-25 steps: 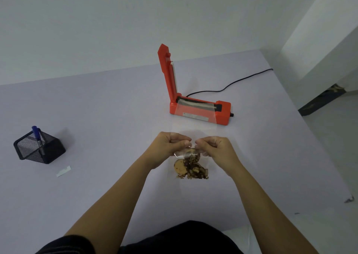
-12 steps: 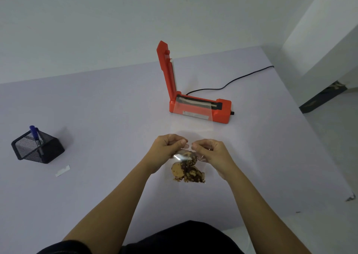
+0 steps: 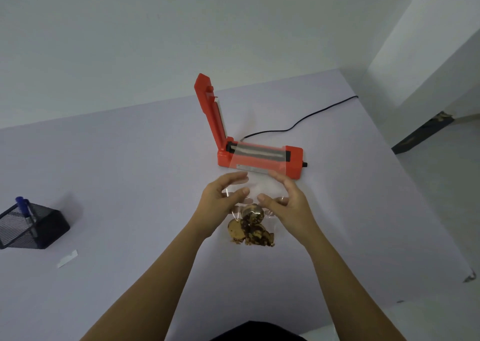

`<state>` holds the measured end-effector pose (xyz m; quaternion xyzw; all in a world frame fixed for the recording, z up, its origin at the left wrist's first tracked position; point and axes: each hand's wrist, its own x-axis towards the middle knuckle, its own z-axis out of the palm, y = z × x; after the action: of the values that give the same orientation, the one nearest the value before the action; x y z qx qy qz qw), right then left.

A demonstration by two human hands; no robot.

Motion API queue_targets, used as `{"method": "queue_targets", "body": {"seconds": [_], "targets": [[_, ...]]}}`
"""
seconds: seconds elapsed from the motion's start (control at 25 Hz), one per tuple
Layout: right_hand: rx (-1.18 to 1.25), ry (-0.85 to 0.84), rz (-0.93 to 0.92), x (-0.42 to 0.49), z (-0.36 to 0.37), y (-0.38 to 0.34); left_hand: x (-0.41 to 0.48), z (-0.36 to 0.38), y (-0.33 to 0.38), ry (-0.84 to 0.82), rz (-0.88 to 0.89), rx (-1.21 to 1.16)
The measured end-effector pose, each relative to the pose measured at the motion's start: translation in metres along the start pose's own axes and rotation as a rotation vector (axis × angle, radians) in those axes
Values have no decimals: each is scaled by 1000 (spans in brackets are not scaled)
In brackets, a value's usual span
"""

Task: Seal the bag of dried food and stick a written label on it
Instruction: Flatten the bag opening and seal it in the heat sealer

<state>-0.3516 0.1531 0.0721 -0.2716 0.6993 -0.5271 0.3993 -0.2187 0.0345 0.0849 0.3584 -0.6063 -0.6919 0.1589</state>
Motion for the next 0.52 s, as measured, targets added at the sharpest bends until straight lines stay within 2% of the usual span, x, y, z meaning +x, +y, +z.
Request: {"method": "queue_targets", "body": {"seconds": [0.12, 0.28, 0.52], "targets": [[19, -37, 116, 6, 0, 19, 8, -3, -22, -25, -117, 84], [-24, -74, 180, 19, 1, 48, 15, -6, -48, -32, -258, 46], [25, -74, 228, 27, 3, 69, 21, -6, -60, 14, -300, 36]]}}
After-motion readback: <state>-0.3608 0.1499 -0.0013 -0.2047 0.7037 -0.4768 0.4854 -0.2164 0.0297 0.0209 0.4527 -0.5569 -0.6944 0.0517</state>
